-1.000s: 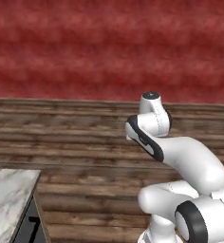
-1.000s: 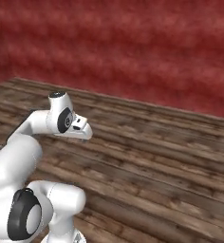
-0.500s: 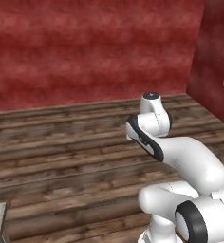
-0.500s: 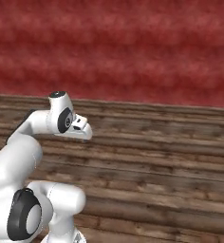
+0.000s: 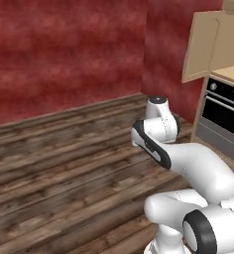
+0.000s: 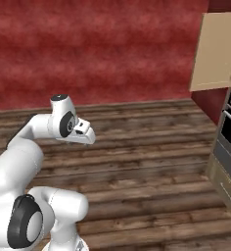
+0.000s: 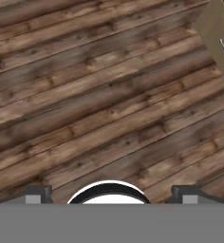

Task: Pick the mangos from the cabinet and place them in one bowl. Pick the kiwi from the sink and place it in the other bowl.

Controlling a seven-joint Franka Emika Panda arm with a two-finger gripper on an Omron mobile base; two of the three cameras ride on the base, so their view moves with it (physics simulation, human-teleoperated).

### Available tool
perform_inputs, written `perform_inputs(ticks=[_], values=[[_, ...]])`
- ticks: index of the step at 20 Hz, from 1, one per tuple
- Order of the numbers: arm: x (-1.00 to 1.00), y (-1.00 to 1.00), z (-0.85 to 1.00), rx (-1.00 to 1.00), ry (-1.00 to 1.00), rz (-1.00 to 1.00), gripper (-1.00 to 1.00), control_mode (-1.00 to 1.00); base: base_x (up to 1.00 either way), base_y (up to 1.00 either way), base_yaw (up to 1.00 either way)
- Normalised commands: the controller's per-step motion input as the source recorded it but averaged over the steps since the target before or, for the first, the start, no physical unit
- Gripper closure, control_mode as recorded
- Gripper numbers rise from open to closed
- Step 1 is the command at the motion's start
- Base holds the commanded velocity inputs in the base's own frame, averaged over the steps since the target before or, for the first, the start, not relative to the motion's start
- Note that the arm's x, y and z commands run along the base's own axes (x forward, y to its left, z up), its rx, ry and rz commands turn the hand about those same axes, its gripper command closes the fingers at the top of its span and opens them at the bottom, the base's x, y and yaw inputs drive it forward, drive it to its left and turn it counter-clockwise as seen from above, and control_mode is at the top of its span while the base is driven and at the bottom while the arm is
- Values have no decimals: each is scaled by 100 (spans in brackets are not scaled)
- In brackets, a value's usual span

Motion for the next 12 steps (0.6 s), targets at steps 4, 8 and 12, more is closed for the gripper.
perform_inputs(ticks=[4,8,12], values=[[0,0,0,0,0,0,-100,100,-8,0,-47],[0,0,0,0,0,0,-100,100,-4,0,-47],[0,0,0,0,0,0,-100,100,5,0,-44]])
